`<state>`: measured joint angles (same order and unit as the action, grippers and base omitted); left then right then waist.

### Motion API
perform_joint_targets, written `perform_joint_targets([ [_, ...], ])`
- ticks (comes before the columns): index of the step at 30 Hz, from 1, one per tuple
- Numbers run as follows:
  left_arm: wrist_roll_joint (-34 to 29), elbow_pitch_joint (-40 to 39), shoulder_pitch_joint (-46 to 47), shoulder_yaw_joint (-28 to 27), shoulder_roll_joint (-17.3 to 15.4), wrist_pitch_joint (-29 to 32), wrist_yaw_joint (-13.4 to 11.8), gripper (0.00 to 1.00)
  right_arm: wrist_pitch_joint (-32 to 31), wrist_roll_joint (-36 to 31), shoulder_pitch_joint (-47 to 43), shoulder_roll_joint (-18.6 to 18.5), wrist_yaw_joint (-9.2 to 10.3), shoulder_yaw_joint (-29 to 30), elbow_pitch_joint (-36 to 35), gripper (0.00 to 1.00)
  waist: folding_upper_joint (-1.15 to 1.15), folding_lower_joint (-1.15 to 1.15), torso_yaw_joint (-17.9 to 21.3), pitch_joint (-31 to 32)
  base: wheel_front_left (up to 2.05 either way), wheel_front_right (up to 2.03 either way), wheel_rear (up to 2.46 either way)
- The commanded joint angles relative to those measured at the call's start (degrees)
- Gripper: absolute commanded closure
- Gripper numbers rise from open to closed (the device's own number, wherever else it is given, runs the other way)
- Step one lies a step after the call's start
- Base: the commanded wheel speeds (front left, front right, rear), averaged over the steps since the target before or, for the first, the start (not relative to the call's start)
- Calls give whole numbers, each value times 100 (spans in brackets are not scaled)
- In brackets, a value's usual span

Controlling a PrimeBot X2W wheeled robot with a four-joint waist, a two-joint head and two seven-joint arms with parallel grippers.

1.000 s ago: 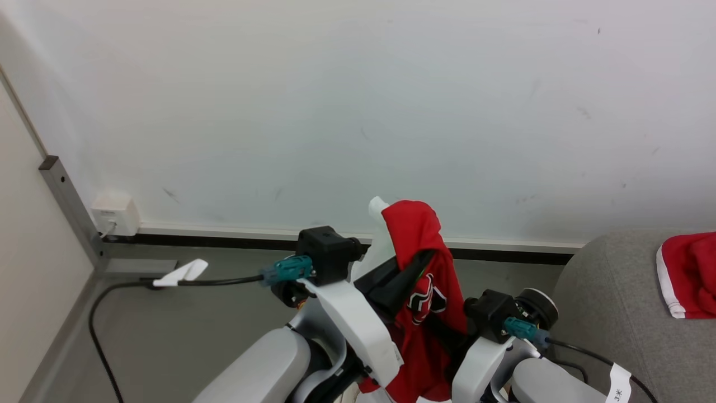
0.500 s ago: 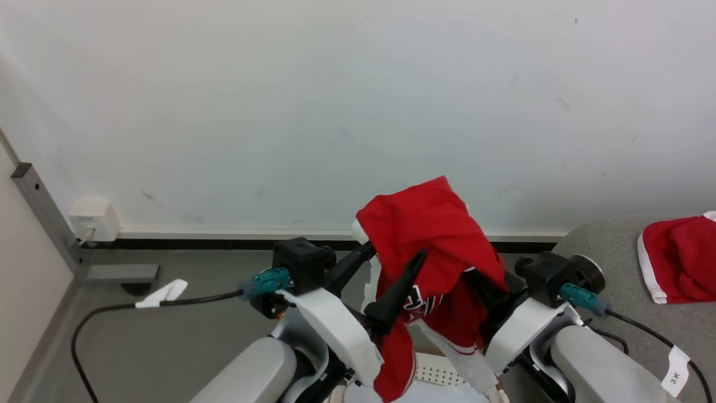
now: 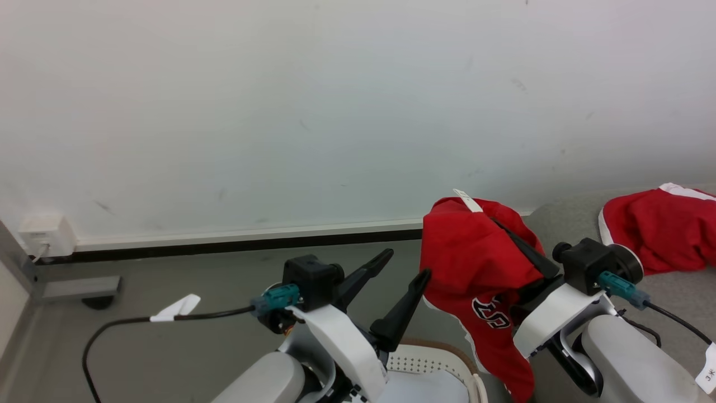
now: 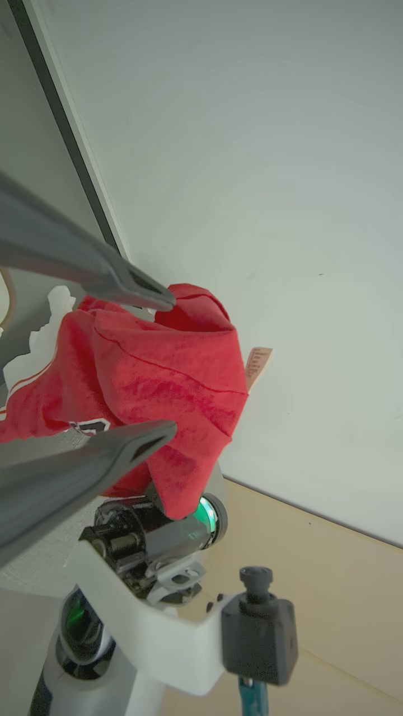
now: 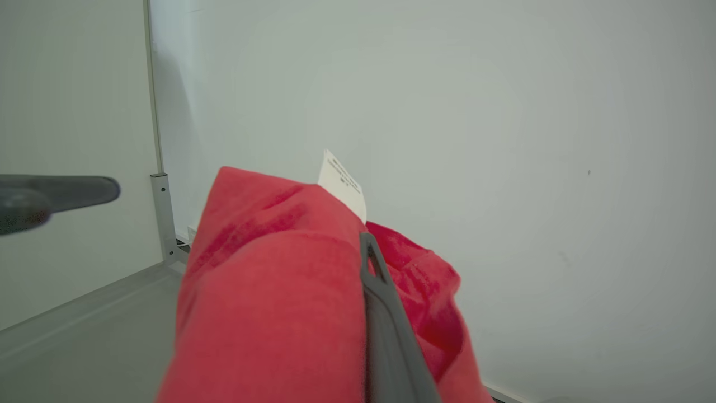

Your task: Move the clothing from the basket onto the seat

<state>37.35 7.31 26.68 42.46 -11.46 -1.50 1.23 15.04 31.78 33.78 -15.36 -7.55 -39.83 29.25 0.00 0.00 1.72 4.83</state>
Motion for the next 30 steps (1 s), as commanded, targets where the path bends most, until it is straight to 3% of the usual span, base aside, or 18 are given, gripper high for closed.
perform_joint_targets([
  [1, -26, 27, -61, 1, -2, -28, 24, 0, 19, -27, -67, -49, 13, 41, -30, 100, 0, 0, 96, -34, 0, 0, 0],
  [19, -181, 380, -30, 231, 199, -325, 38, 0, 19, -171, -58, -326, 13, 518, -255, 100, 0, 0, 1185, -222, 0, 0, 0],
  [30, -299, 520, 106, 348, 332, -548, 50, 0, 20, -137, -151, -600, 13, 867, -448, 100, 0, 0, 1549, -402, 0, 0, 0],
])
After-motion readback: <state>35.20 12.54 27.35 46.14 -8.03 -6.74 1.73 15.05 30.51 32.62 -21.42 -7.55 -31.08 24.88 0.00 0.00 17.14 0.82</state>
